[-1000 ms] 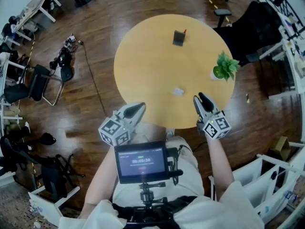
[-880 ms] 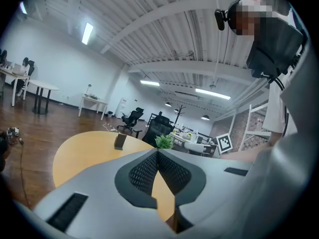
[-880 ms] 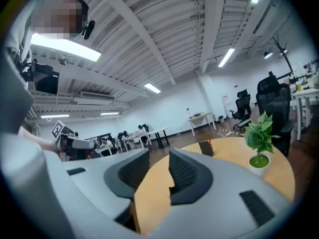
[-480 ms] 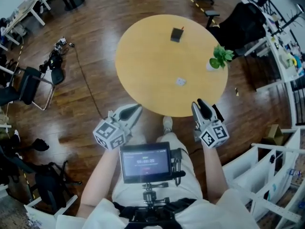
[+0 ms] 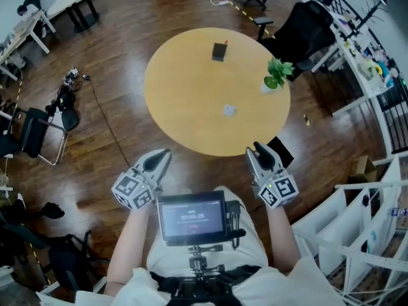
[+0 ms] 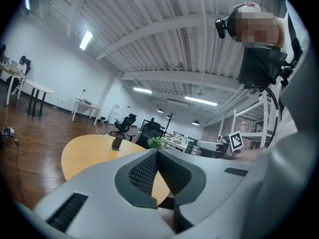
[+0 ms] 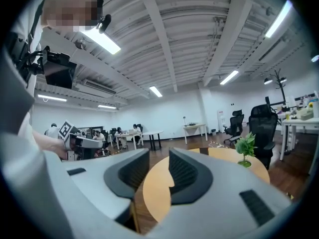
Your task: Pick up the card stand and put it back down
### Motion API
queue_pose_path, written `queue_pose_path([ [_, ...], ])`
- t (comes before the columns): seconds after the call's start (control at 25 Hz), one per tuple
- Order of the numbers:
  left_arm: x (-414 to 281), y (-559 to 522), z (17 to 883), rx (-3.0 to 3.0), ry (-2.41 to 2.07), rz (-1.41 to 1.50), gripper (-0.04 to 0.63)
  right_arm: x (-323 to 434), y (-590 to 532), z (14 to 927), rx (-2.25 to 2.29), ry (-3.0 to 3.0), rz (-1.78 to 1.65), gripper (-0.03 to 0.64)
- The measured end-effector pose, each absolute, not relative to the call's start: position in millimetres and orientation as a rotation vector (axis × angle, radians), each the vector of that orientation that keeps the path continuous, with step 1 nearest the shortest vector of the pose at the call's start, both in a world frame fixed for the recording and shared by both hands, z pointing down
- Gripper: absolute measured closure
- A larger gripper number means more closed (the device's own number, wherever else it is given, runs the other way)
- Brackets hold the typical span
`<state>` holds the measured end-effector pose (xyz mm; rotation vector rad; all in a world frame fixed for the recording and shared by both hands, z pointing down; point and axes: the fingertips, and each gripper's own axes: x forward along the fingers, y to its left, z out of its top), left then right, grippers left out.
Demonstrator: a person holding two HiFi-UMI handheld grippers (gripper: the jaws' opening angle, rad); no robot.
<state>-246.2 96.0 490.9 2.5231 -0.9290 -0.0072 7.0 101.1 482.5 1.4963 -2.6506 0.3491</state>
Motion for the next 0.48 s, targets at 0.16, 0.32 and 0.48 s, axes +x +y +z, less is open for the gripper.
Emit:
queue_pose_path([
  [0.16, -244, 104, 490, 2.503, -0.978, -0.022, 0.595, 16, 111, 491, 1.48, -2.659, 0.376, 0.48],
  [0.32, -237, 111, 497, 2.459, -1.021, -0.028, 0.595, 25, 119, 495, 1.442, -2.648, 0.367, 0.48],
  [0.48, -210, 121, 506, 2.439, -1.021, -0.007, 0.595, 49, 131, 498, 1.419, -2.638, 0.361, 0.48],
])
